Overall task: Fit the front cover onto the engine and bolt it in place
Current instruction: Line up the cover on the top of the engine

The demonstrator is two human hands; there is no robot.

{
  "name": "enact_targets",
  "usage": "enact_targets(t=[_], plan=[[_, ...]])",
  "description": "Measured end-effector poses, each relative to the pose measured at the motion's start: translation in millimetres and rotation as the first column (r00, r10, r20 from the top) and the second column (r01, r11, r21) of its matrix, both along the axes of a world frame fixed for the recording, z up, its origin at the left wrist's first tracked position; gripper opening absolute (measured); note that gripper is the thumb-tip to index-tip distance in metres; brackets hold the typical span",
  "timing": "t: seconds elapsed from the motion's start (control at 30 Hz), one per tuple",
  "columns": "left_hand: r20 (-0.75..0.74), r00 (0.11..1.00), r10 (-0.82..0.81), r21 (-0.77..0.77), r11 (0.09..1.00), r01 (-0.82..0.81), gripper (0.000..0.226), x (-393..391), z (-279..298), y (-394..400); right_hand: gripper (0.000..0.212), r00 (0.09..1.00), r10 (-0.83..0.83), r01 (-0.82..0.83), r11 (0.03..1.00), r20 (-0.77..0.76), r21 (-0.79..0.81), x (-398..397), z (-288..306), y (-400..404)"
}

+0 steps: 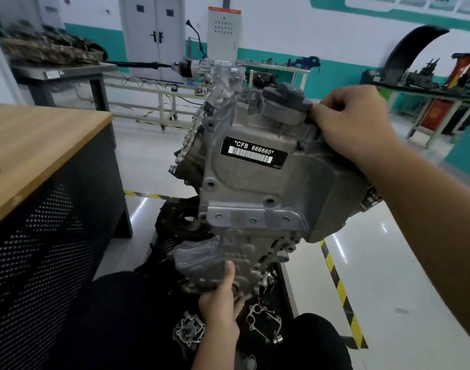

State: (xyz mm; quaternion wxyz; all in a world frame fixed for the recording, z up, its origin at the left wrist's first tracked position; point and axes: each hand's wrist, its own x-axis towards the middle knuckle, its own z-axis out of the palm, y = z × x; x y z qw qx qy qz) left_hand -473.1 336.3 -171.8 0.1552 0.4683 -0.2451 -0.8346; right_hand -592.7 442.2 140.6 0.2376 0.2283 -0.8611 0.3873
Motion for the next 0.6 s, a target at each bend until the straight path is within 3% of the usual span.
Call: enact_targets(t=[0.17,0.47,0.6], plan=[[-0.161,0.987,-0.018,0.114,0.993,0.036,0.051,6.7,-17.5,-10.5,0.022,0.998,-0.062,0.061,0.996,0.014,0.057,12.4,8.9,-7.2],[-0.078,0.996,0.031,0.086,0.996,-0.024,0.017,-10.0,-39.5,-13.6,0.014,0.984,-0.138,0.150,0.983,0.115,-0.103,21.8,12.6,-7.3],[-0.083,0.990,-0.117,0.121,0.985,0.126,0.015,-20.2,-40.8,-27.3,0.021,0.988,-0.136,0.143,0.984,0.071,-0.106,23.0,7.0,-5.2]])
